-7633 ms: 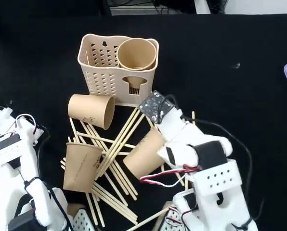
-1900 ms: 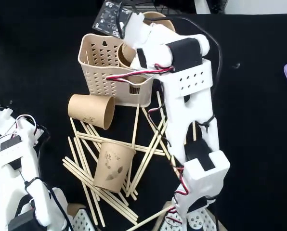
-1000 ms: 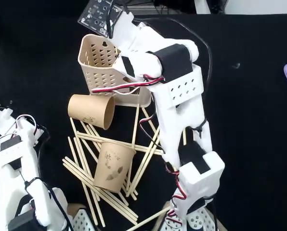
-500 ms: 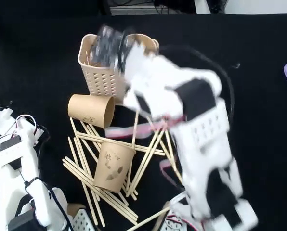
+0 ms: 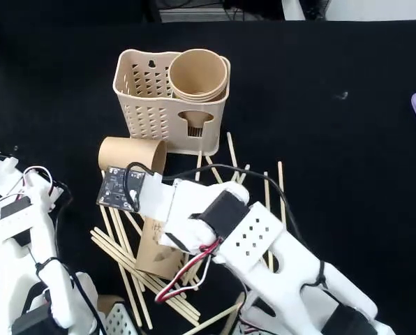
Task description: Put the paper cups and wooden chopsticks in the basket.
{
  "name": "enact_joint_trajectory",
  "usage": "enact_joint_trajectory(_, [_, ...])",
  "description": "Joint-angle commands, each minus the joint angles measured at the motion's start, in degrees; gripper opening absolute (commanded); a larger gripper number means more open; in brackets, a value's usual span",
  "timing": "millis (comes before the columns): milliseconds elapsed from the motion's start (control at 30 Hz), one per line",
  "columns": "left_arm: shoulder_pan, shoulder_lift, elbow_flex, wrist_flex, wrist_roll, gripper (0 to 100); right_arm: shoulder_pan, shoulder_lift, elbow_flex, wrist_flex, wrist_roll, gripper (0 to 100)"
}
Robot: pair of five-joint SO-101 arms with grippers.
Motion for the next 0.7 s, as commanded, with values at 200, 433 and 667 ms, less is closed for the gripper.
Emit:
enact_joint_trajectory(200, [0.1,-1.5,-0.7,-0.7,0.4,5,-4.7,5.0,-0.5,-1.6,-3.0,28.3])
enact_joint_trajectory(433, [0.1,-1.5,-0.7,-0.7,0.4,5,-3.3,8.3,-0.7,-1.9,-2.9,28.6])
enact_joint_trajectory(667, [0.1,-1.5,-0.7,-0.6,0.4,5,3.3,13.7,-4.4,-1.8,-2.8,28.6])
